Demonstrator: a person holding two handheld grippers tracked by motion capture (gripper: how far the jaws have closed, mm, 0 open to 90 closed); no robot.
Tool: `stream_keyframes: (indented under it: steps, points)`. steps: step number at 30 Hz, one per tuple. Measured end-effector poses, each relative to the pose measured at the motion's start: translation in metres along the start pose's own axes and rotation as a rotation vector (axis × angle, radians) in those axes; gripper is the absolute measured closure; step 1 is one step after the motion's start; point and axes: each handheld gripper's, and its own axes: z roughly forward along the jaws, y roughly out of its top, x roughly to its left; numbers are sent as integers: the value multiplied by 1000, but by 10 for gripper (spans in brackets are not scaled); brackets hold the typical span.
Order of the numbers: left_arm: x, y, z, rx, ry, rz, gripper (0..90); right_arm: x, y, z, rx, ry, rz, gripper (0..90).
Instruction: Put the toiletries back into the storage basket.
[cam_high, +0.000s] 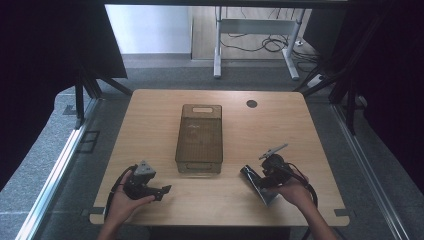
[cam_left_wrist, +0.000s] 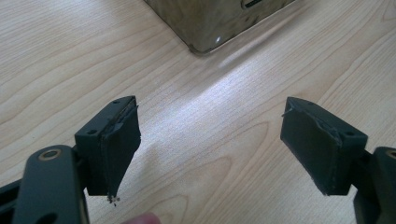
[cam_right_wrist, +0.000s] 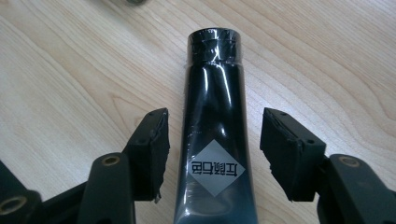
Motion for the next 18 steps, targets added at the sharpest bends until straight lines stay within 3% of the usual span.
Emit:
stream_keyframes:
  steps: [18]
  points:
    - [1, 0, -1, -1, -2, -2, 201, -1, 11, 18, 79, -3, -4, 360]
